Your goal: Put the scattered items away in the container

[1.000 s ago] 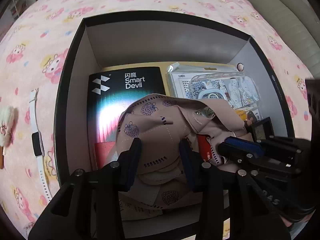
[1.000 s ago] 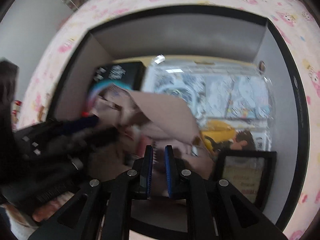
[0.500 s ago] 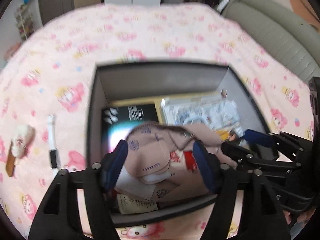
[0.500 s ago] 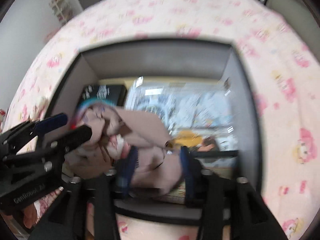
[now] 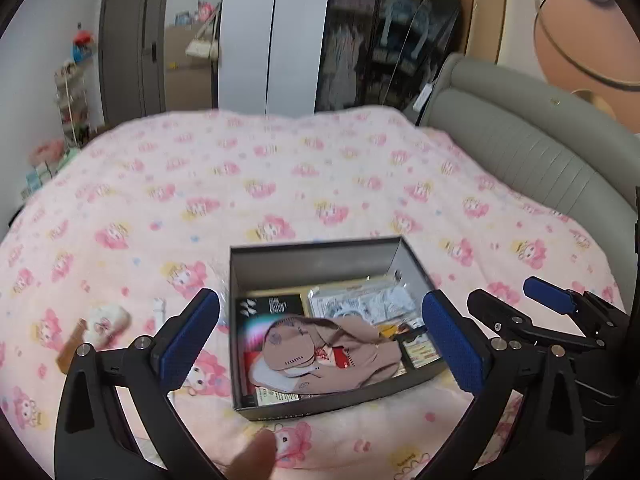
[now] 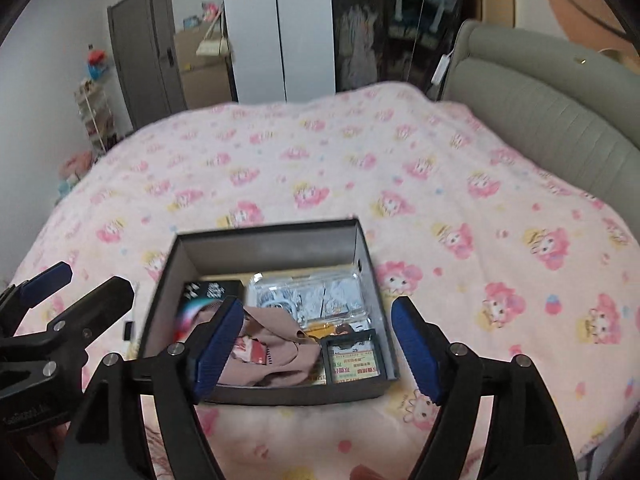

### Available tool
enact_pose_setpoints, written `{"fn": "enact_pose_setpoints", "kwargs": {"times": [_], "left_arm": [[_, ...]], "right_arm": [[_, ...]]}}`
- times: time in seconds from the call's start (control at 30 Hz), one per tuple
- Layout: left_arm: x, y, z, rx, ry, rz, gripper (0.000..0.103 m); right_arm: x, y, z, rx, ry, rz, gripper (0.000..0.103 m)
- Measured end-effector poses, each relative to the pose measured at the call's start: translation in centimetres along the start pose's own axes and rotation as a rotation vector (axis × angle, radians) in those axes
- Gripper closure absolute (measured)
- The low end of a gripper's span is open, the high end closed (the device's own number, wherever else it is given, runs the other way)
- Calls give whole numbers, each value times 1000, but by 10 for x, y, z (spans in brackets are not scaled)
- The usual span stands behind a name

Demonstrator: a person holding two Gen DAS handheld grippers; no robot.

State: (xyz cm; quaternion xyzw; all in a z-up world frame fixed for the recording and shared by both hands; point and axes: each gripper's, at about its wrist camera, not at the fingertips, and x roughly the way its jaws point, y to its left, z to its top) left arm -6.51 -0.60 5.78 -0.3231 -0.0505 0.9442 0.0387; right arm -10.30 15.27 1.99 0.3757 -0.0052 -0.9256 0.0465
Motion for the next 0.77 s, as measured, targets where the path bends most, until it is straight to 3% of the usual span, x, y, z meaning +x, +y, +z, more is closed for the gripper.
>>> {"fn": "enact_pose_setpoints", "kwargs": {"times": [0.17, 0.37, 0.5, 0.77], "left_arm": [[-51, -6, -4, 19, -74, 50, 1], [-82, -3, -29, 6, -98, 91, 1], [-88, -3, -44, 24, -95, 106, 1], [-80, -7, -52, 33, -62, 90, 1]], "right_arm": [[-57, 2, -3, 6, -91, -33, 24], [-102, 5, -30, 30, -161, -86, 21], [-111, 8, -51, 34, -158, -63, 21], [-101, 5, -60, 47, -125, -52, 21]]}}
